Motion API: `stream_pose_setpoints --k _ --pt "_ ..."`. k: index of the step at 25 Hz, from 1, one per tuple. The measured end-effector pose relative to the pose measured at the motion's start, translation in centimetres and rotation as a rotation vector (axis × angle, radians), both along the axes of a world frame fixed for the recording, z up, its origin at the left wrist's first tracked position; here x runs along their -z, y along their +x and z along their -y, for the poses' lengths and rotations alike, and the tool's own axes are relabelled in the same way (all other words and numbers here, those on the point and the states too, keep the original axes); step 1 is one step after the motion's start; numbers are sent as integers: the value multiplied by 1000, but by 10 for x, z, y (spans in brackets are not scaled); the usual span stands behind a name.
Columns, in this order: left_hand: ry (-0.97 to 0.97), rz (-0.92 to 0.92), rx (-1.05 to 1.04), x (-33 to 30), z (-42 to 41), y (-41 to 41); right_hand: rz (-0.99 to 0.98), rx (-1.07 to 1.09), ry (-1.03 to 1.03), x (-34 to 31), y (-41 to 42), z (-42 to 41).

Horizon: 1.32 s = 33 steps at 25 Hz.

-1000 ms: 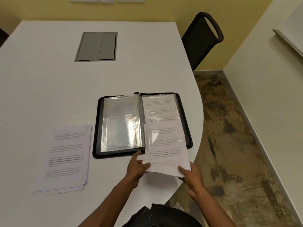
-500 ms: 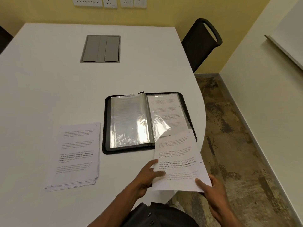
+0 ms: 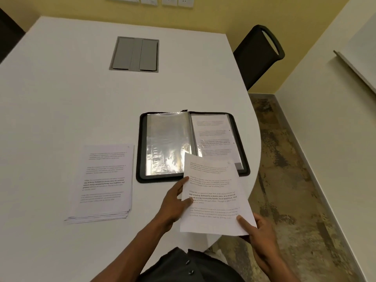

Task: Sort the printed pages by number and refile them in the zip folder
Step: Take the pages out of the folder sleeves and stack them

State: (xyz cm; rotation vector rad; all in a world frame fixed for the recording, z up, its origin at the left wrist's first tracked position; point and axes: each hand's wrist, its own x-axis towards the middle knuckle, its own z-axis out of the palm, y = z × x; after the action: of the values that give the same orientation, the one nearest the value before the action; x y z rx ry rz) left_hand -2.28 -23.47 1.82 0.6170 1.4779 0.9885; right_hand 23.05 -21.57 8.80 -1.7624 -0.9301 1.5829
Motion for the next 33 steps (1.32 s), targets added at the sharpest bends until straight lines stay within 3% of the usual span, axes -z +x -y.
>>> stream_pose_setpoints --k 5,15,23,25,29,33 --pt "51 -33 -56 -9 30 -52 -27 -60 -137 9 -38 -7" --pt "-55 -173 -488 -4 103 -188 -24 -491 -61 41 -184 2" --pt "-159 -191 -471 30 129 -278 -37 -429 -146 87 -300 7" --pt "-226 -283 -463 40 134 -285 -11 -426 -150 96 -317 6" --pt "-544 -778 -379 70 154 -285 91 -448 -129 108 -337 6" --pt "-474 -763 -389 90 168 -281 225 -515 -138 119 -345 10"
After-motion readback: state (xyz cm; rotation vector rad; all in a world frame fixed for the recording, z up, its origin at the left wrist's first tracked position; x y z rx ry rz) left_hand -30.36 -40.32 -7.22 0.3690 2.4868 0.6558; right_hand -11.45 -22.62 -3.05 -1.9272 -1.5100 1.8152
